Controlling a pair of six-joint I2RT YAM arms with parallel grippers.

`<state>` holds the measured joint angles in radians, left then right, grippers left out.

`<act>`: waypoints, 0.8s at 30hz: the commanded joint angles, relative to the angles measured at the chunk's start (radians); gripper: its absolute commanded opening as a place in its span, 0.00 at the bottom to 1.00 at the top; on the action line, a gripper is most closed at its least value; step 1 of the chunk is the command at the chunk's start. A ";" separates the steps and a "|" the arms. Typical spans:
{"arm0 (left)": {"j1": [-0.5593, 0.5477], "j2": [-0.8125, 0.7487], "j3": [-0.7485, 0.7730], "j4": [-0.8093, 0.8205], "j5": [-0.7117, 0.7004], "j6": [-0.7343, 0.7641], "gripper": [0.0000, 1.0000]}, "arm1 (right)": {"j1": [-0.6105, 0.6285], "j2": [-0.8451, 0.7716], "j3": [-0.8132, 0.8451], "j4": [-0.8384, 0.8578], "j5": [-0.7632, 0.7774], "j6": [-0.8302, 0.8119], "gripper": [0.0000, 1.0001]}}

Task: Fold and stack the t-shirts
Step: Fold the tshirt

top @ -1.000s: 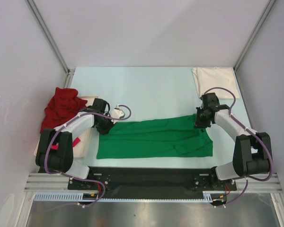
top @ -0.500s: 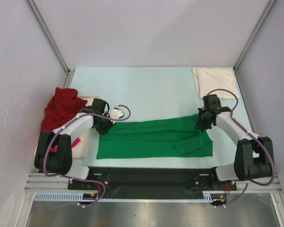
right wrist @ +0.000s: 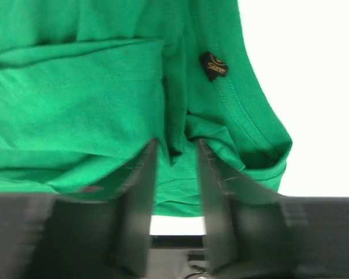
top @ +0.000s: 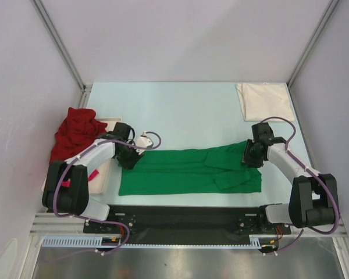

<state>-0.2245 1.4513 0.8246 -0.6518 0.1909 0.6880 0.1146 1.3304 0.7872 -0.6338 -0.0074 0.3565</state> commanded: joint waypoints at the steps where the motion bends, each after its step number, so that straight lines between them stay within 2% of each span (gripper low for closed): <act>1: -0.001 -0.046 0.045 -0.103 0.030 0.048 0.43 | -0.029 -0.023 0.014 -0.010 0.043 0.022 0.42; 3: 0.017 -0.072 0.088 -0.182 0.067 0.068 0.60 | -0.044 -0.062 0.017 -0.001 0.035 0.028 0.50; 5: 0.040 -0.112 0.155 -0.206 0.125 0.074 0.69 | -0.064 -0.115 0.027 0.023 0.018 0.032 0.53; 7: 0.066 -0.127 0.180 -0.148 0.114 0.010 0.73 | -0.072 -0.120 0.038 0.089 -0.018 0.033 0.55; 9: 0.063 -0.096 0.173 -0.032 0.014 -0.063 0.72 | -0.084 -0.084 0.055 0.165 -0.029 0.024 0.56; 11: 0.062 -0.036 0.192 -0.020 -0.021 -0.085 0.63 | -0.140 0.026 0.072 0.206 -0.077 0.019 0.56; 13: 0.063 0.065 0.211 -0.009 -0.080 -0.111 0.60 | -0.170 0.107 0.119 0.238 -0.135 0.021 0.54; 15: 0.062 0.124 0.203 0.044 -0.144 -0.108 0.61 | -0.171 0.205 0.165 0.255 -0.126 0.010 0.53; 20: 0.062 0.202 0.200 0.121 -0.225 -0.093 0.68 | -0.158 0.329 0.219 0.307 -0.112 -0.004 0.53; 23: 0.062 0.248 0.194 0.146 -0.217 -0.087 0.69 | -0.155 0.389 0.234 0.327 -0.123 -0.002 0.40; 24: 0.060 0.254 0.186 0.143 -0.199 -0.082 0.68 | -0.153 0.409 0.234 0.336 -0.129 0.001 0.29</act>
<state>-0.1696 1.6833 1.0153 -0.5598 0.0223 0.6083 -0.0437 1.7039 0.9848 -0.3664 -0.1143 0.3588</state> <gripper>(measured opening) 0.689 0.343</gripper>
